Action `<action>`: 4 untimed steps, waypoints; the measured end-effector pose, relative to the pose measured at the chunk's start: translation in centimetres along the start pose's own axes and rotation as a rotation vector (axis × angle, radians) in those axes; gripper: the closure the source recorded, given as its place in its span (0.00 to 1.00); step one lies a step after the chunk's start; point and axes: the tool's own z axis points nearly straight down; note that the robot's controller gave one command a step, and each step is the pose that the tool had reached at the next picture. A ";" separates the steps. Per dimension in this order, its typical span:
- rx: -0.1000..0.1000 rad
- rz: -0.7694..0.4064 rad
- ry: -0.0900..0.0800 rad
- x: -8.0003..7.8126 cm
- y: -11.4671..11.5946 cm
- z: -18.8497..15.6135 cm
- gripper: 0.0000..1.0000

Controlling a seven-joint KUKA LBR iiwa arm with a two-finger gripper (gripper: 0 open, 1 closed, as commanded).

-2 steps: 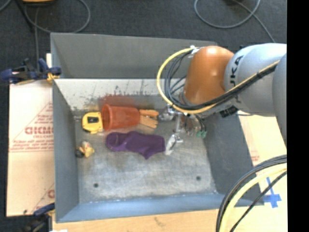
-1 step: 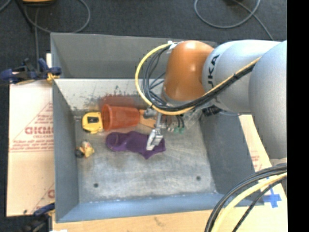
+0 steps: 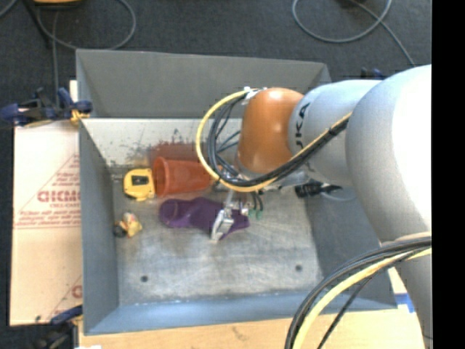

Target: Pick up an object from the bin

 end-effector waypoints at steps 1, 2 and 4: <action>0.001 0.008 0.003 0.0 0.0 -0.1 1.00; 0.002 0.008 0.003 0.0 0.0 -0.1 1.00; 0.002 0.007 0.006 0.1 0.0 -0.7 1.00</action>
Offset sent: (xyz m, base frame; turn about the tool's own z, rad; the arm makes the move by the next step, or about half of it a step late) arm 0.0000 0.0000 0.0000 0.0000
